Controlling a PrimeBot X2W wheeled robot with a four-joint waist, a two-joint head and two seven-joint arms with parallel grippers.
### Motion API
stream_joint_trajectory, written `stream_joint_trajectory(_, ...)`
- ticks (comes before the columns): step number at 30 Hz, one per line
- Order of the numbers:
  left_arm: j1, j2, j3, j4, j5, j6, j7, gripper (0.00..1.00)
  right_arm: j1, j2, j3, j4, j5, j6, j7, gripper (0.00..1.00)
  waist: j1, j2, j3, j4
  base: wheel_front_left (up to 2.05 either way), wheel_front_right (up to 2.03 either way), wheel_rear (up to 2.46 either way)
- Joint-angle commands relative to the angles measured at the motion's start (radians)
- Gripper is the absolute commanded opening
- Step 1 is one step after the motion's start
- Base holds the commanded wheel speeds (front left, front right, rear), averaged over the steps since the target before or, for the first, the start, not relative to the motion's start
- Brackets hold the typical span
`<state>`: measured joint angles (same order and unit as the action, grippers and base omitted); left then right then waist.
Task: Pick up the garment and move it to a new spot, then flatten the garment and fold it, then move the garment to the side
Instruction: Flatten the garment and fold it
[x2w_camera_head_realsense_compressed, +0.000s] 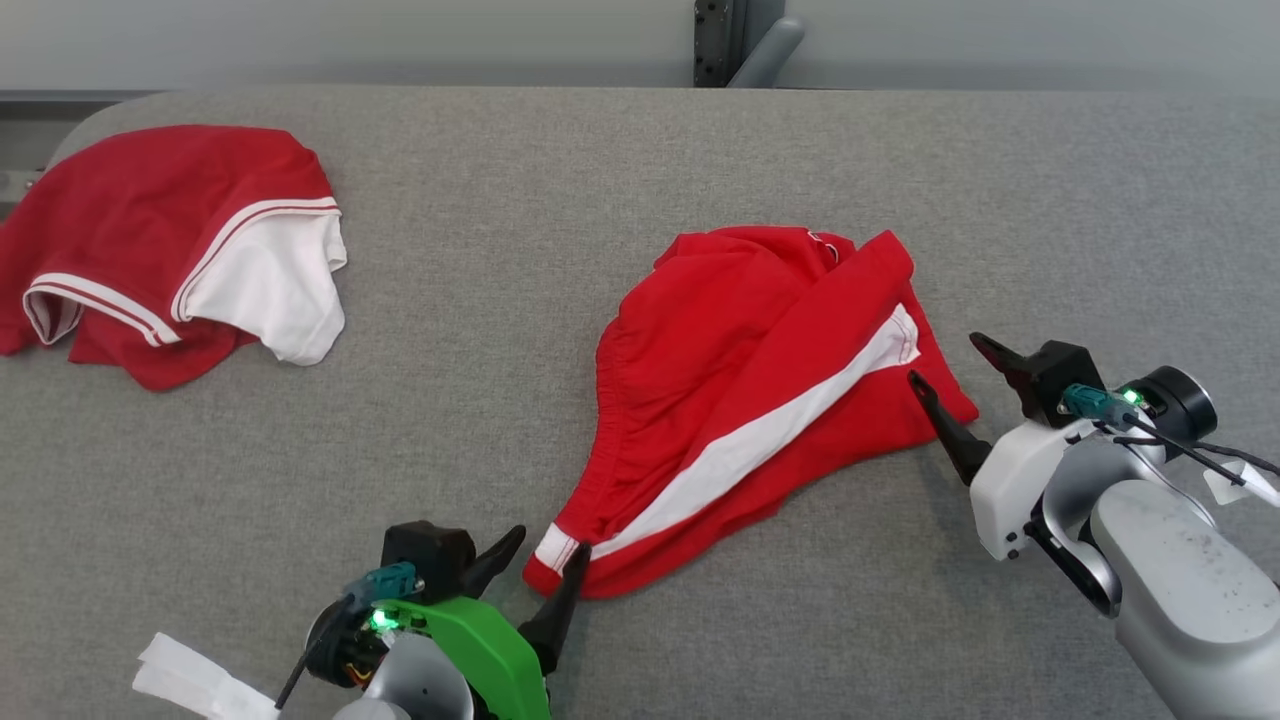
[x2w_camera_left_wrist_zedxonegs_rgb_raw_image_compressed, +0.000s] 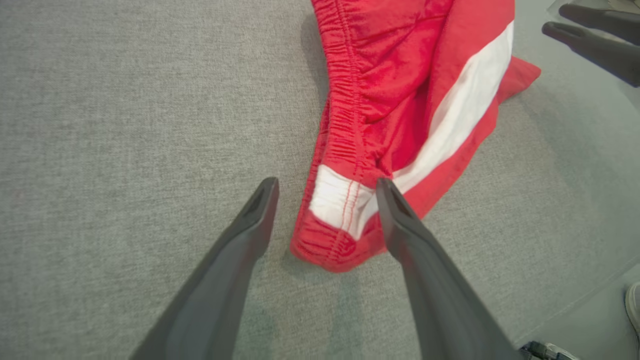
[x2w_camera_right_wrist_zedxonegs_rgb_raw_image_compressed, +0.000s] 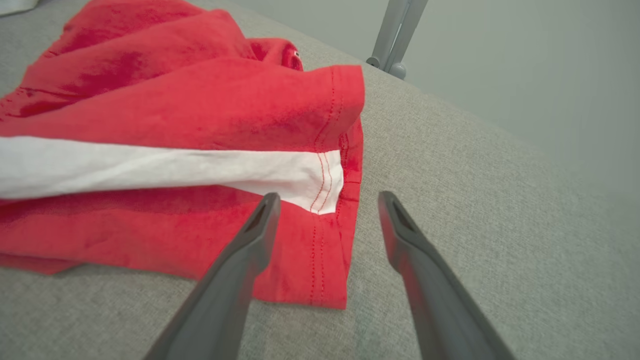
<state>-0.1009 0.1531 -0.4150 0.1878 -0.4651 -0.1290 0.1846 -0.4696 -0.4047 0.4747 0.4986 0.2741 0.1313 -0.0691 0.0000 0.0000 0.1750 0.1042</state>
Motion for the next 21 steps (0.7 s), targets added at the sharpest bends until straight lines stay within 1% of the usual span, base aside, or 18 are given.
stream_joint_trajectory(1, -0.013, 0.009, -0.002, -0.022, -0.025, -0.003, 0.019, 1.00, -0.024, -0.017, 0.037, 0.015, 0.021, -0.001, 0.001, 1.00, 0.0000, 0.0000, 0.024, 0.021, 0.00, 0.00, 0.00)
stream_joint_trajectory(5, -0.019, 0.035, -0.026, -0.057, -0.054, -0.003, 0.060, 1.00, -0.069, -0.043, 0.102, 0.047, 0.067, -0.001, -0.014, 1.00, 0.0000, 0.0000, 0.034, 0.024, 0.00, 0.00, 0.00)
stream_joint_trajectory(11, -0.018, 0.040, -0.034, -0.087, -0.075, -0.001, 0.093, 1.00, -0.113, -0.063, 0.170, 0.088, 0.103, -0.001, -0.036, 1.00, 0.0000, 0.0000, 0.043, 0.022, 0.00, 0.00, 0.00)
stream_joint_trajectory(20, -0.021, 0.051, -0.058, -0.123, -0.071, -0.001, 0.119, 1.00, -0.176, -0.066, 0.232, 0.144, 0.126, -0.001, -0.066, 1.00, 0.0000, 0.0000, 0.057, 0.024, 0.00, 0.00, 0.00)
stream_joint_trajectory(21, -0.021, 0.052, -0.061, -0.123, -0.070, -0.001, 0.122, 0.95, -0.180, -0.065, 0.238, 0.150, 0.129, -0.001, -0.069, 1.00, 0.0000, 0.0000, 0.058, 0.024, 0.00, 0.00, 0.00)
